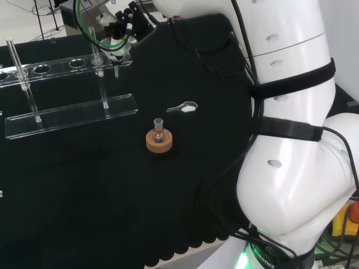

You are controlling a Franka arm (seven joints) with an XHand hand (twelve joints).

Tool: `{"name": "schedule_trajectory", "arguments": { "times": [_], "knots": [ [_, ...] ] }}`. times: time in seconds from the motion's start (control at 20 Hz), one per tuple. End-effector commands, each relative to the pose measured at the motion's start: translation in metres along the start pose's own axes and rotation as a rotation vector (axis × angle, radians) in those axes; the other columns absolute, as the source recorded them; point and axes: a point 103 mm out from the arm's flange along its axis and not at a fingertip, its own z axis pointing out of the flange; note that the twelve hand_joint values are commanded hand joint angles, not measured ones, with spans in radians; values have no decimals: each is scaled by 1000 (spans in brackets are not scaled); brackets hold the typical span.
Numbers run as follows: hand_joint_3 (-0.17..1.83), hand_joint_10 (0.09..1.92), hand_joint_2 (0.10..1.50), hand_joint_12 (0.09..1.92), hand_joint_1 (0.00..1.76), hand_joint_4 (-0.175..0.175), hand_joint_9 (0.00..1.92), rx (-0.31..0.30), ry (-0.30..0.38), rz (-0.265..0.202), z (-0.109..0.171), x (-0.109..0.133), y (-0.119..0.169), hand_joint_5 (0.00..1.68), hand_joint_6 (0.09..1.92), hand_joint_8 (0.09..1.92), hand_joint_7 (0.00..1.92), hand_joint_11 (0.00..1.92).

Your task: Pick up the funnel from the transparent funnel stand.

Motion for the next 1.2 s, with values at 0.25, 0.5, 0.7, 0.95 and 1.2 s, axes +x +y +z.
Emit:
{"name": "schedule_trajectory", "arguments": {
  "times": [0.25, 0.5, 0.7, 0.95, 1.2],
  "knots": [
    [694, 512, 704, 1109, 937, -53, 1146, -197, -217, 48, -77, -17, -43, 658, 884, 787, 817, 769],
    [698, 510, 705, 1099, 939, -47, 1146, -142, -264, 35, -109, -29, -81, 639, 899, 789, 810, 763],
    [707, 512, 702, 1112, 934, -41, 1143, -121, -275, 57, -112, -29, -111, 629, 911, 791, 807, 748],
    [711, 514, 700, 1116, 933, -40, 1141, -114, -273, 84, -107, -25, -146, 615, 911, 785, 790, 751],
    [714, 516, 698, 1115, 932, -40, 1143, -85, -252, 89, -89, -20, -171, 612, 912, 784, 785, 756]
  ]
}}
